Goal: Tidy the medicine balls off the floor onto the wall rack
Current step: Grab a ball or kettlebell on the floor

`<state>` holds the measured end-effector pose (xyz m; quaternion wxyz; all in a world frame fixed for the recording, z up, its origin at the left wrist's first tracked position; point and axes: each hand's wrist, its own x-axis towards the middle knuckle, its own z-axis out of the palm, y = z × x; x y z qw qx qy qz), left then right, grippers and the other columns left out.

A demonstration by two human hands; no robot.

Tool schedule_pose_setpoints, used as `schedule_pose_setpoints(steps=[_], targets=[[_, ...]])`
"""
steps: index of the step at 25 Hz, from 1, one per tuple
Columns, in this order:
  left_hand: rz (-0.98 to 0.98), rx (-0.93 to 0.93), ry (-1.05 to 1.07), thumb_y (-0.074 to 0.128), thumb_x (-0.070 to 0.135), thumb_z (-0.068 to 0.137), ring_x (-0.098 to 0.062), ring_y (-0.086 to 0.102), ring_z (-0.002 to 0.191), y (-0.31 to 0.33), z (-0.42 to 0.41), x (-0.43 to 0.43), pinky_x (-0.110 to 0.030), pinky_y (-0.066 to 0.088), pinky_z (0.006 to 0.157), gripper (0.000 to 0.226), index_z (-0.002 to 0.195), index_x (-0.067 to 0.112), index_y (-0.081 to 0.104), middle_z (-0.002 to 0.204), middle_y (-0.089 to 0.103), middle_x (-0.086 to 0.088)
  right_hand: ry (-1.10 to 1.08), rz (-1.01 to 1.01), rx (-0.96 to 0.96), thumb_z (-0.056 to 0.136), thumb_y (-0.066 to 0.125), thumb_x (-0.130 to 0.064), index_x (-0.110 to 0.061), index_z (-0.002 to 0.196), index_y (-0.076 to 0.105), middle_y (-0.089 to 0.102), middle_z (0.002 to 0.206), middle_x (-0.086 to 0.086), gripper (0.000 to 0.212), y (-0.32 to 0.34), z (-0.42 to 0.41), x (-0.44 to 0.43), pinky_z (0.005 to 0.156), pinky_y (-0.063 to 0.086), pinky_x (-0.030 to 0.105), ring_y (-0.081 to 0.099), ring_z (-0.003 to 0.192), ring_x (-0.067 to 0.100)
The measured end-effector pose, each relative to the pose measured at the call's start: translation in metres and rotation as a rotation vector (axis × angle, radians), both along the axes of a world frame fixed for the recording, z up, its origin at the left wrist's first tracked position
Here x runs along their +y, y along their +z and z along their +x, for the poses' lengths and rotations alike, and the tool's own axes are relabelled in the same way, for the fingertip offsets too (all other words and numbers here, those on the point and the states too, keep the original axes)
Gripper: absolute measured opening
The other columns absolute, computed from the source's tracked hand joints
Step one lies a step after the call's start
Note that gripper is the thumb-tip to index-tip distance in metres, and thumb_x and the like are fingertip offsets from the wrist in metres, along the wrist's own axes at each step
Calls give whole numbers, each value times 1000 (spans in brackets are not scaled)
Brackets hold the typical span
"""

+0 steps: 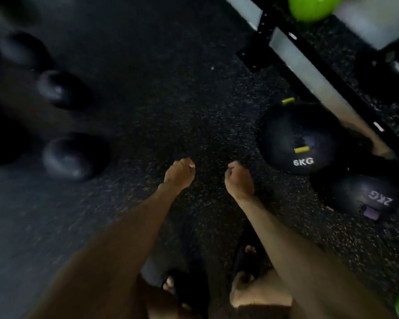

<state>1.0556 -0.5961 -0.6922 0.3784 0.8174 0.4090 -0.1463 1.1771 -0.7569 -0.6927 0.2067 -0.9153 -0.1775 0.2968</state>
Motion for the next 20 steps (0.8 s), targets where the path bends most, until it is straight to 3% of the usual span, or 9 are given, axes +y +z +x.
schedule_pose_setpoints(steps=[3, 10, 15, 20], targets=[[27, 56, 132, 49, 21, 98, -37, 65, 107, 68, -95, 21, -44, 54, 89, 29, 119, 17, 69, 117, 69, -17, 258, -64, 143, 103, 45, -28, -16, 117, 61, 68, 106, 8, 24, 76, -80, 43, 85, 55, 39, 66, 97, 26], [-38, 147, 314, 55, 22, 94, -32, 69, 104, 207, -300, 64, -45, 55, 91, 22, 112, 21, 68, 111, 72, -11, 615, -140, 174, 102, 47, -30, -17, 118, 64, 67, 117, 7, 27, 219, -246, 129, 92, 53, 40, 64, 106, 26], [-36, 149, 401, 53, 16, 97, -30, 67, 108, 256, -362, 100, -40, 54, 91, 26, 117, 13, 68, 116, 71, -13, 712, -98, 161, 101, 44, -23, -9, 113, 65, 68, 119, 15, 28, 248, -307, 183, 89, 48, 37, 63, 111, 34], [-98, 242, 304, 48, 18, 99, -28, 66, 108, 263, -390, 142, -42, 55, 92, 28, 121, 15, 65, 121, 69, -10, 762, -199, 172, 102, 42, -25, -11, 117, 64, 66, 121, 15, 30, 253, -325, 236, 91, 48, 38, 62, 113, 34]])
